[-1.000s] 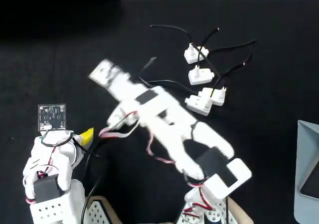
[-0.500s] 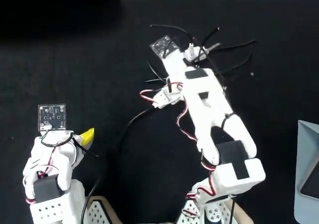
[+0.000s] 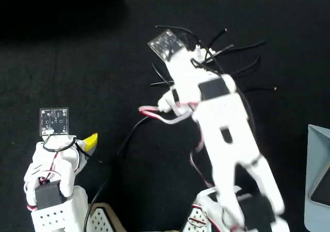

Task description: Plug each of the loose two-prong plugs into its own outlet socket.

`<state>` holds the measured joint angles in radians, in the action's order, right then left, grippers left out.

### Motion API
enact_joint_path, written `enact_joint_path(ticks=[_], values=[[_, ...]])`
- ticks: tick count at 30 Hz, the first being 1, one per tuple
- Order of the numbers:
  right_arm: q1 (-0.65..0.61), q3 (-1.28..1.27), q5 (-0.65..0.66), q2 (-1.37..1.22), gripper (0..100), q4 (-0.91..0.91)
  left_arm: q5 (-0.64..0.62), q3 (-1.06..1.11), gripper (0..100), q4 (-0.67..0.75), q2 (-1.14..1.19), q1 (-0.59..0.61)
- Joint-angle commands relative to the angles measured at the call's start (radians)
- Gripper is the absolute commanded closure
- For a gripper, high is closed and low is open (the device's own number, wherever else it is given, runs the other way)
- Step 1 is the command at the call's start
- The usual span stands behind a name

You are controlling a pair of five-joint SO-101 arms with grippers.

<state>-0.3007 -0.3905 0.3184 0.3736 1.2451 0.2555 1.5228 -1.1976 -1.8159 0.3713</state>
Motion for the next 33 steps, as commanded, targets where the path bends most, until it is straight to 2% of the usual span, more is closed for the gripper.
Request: enact_joint_path(ticks=[1,4,8,14,16,22,24,33], values=[[-0.014,-0.183,-0.011,0.289,98.5,0.003,-0.009,-0.005,64,0.023,-0.005,-0.002],[-0.014,-0.323,-0.018,0.466,98.5,-0.005,-0.009,-0.005,64,0.023,-0.006,-0.004],[-0.012,-0.529,-0.109,0.684,98.5,-0.087,-0.009,-0.001,64,0.020,-0.006,-0.070],[-0.008,-0.812,-0.118,0.967,98.5,-0.224,-0.009,0.012,65,0.021,-0.006,-0.090],[-0.008,-0.885,-0.118,1.043,98.5,-0.250,-0.006,0.010,71,0.021,-0.006,-0.093],[0.046,-0.992,-0.218,1.185,98.5,-0.287,-0.003,0.007,98,0.023,-0.006,-0.099],[0.061,-1.020,-0.239,1.204,98.5,-0.287,-0.008,0.007,95,0.018,-0.006,-0.099],[0.118,-1.145,-0.287,1.276,98.5,-0.288,-0.009,-0.001,97,0.018,-0.006,-0.099]])
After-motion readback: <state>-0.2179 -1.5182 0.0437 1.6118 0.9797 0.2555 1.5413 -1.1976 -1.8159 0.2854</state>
